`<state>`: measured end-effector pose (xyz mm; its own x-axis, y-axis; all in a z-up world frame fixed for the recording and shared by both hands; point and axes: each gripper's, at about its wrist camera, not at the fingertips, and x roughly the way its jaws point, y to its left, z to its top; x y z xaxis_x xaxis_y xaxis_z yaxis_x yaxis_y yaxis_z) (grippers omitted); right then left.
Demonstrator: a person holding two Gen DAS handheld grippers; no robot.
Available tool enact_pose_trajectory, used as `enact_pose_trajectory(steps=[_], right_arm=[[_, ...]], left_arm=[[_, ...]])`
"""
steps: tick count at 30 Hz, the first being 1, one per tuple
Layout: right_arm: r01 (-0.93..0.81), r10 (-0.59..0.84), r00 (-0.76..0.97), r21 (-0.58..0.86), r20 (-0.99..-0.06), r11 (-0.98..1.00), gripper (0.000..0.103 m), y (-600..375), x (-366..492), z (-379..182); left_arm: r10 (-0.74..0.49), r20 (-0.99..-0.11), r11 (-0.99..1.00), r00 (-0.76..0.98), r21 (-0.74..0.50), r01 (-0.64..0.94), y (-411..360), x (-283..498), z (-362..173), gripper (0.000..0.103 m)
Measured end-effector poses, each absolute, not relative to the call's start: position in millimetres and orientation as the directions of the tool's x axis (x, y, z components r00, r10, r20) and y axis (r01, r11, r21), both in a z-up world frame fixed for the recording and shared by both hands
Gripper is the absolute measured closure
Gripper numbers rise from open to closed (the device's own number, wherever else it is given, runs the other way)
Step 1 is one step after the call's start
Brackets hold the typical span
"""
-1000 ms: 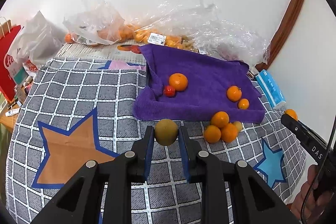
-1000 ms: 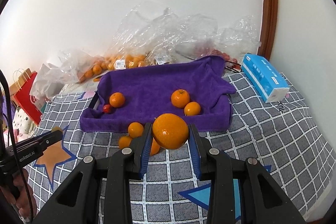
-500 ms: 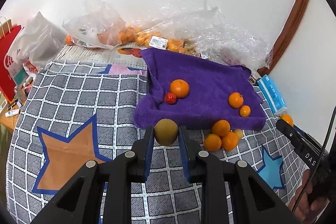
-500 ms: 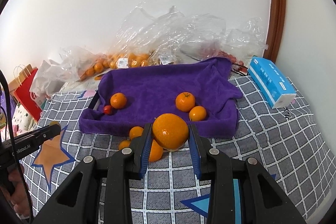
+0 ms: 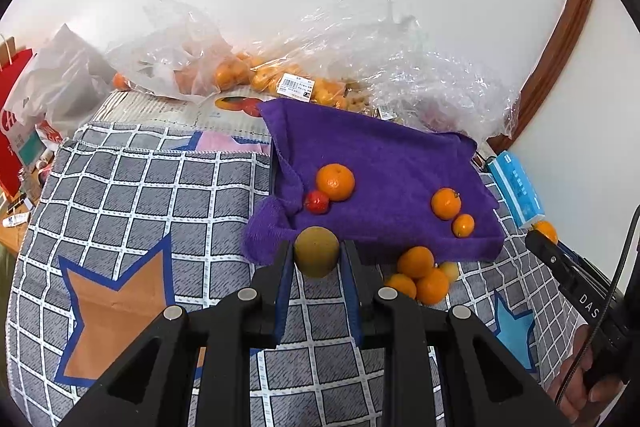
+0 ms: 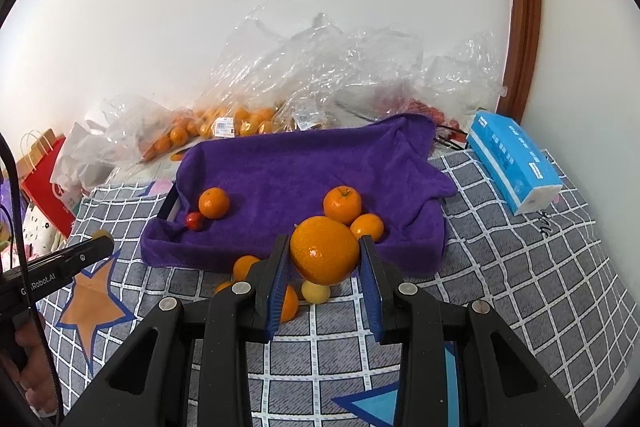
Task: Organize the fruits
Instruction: 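Carry both held fruits over the purple towel and lower them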
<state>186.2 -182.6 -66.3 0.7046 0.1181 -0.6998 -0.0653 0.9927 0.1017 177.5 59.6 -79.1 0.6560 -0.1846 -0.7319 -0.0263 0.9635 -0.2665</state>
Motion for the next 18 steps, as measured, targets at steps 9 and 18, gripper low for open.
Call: enact_pose_trajectory(steps=[9, 18], right_arm=[[-0.065, 0.113, 0.707, 0.095, -0.698, 0.993, 0.070, -182, 200, -64], [-0.059, 0.102, 0.713, 0.086, -0.694, 0.995, 0.070, -187, 215, -63]], left_arm=[[-0.196, -0.720, 0.960, 0.665, -0.278, -0.018, 60, 197, -72, 0.081], [-0.195, -0.713, 0.963, 0.674, -0.269, -0.005, 57, 214, -67, 0.081]])
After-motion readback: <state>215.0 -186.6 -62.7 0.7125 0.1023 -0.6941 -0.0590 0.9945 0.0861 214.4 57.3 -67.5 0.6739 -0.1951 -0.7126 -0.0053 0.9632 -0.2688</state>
